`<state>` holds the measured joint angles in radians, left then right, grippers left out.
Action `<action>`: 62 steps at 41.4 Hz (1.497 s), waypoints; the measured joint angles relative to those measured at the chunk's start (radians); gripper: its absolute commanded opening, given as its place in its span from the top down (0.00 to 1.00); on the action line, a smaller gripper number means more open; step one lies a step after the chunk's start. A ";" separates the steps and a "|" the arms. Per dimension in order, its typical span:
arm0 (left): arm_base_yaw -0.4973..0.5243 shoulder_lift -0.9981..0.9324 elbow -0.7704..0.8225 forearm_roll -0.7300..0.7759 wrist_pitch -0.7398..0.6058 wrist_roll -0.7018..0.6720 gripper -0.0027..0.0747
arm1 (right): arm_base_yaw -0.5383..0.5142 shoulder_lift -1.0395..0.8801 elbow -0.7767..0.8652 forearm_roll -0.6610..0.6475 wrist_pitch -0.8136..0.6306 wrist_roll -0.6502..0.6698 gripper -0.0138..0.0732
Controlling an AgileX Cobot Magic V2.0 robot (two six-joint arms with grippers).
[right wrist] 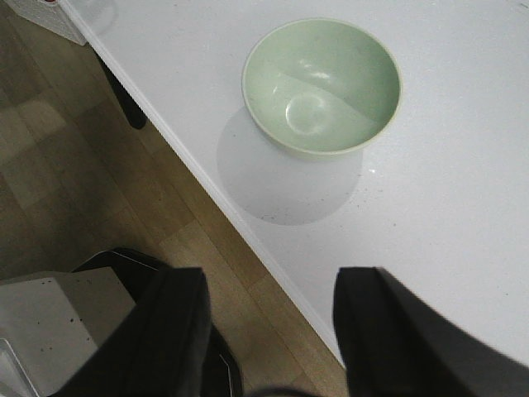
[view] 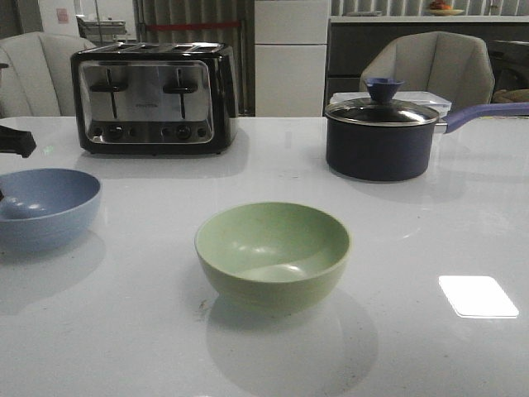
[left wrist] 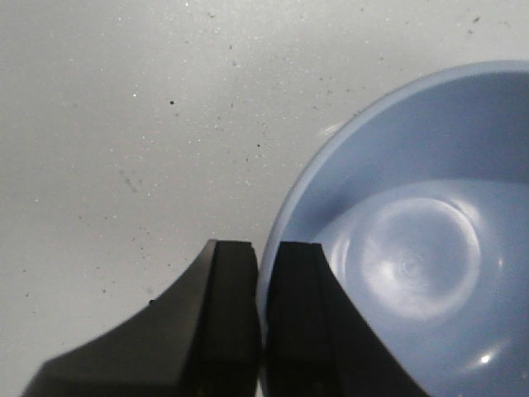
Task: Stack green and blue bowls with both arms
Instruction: 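Lift the blue bowl with the left gripper toward the green bowl, then lower the blue bowl into the green bowl with the left gripper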
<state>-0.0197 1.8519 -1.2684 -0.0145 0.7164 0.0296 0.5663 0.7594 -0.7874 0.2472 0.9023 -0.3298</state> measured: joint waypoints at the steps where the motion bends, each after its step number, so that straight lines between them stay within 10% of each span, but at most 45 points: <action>1: 0.000 -0.009 0.000 -0.005 0.005 0.005 0.85 | 0.000 0.000 0.000 0.000 0.000 0.000 0.31; 22: -0.203 -0.232 -0.167 -0.076 0.246 0.123 0.85 | 0.000 0.000 0.000 0.000 0.002 0.000 0.31; 41: -0.531 -0.230 -0.194 -0.184 0.201 0.123 0.85 | 0.000 0.000 0.000 0.000 0.002 0.000 0.31; 62: -0.564 -0.018 -0.196 -0.205 0.141 0.123 0.85 | 0.000 0.000 0.000 0.000 0.002 0.000 0.31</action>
<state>-0.5842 1.8335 -1.4639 -0.2192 0.8575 0.1525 0.5663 0.7594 -0.7874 0.2472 0.9039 -0.3298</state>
